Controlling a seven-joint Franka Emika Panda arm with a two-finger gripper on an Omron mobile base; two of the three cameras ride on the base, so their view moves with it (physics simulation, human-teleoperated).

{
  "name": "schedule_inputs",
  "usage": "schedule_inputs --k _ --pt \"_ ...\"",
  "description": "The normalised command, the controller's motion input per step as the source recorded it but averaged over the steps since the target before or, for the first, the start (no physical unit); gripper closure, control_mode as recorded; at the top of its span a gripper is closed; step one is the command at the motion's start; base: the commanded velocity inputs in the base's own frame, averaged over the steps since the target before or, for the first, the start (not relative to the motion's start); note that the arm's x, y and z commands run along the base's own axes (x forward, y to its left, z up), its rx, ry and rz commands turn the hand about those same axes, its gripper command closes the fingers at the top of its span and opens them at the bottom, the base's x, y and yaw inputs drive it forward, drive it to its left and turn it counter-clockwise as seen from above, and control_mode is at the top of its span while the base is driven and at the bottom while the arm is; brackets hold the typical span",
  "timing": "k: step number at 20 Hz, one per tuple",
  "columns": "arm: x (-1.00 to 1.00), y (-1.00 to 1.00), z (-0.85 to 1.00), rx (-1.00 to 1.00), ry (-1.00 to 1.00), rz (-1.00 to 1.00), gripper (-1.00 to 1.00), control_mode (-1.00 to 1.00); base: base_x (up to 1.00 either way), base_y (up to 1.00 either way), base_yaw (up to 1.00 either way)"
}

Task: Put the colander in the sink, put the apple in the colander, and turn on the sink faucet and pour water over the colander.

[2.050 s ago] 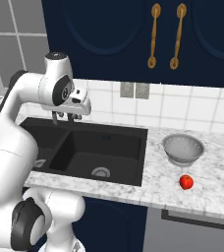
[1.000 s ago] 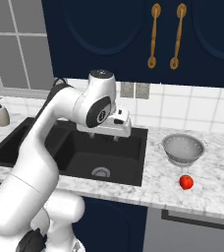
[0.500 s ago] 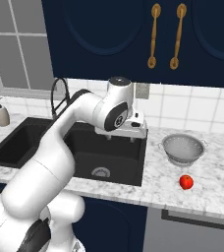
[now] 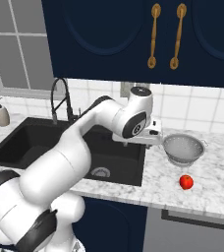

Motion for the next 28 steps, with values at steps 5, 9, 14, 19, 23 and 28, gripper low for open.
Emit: schedule_inputs --k 5,9,14,19,23,28 --pt "0.07 -0.19 -0.18 0.0 0.0 0.0 -1.0 -1.0 0.0 0.0 0.0" --pt "0.13 -0.01 -0.01 0.0 0.0 0.0 -1.0 -1.0 0.0 0.0 0.0" --pt "0.32 0.0 -0.16 0.0 0.0 0.0 -1.0 -1.0 0.0 0.0 0.0" --pt "0.38 -0.16 -0.36 0.0 0.0 0.0 -1.0 -1.0 0.0 0.0 0.0" --pt "0.45 -0.19 -0.2 0.0 0.0 0.0 -1.0 -1.0 0.0 0.0 0.0" --pt "0.44 -0.36 -0.01 0.0 0.0 0.0 -1.0 -1.0 0.0 0.0 0.0"
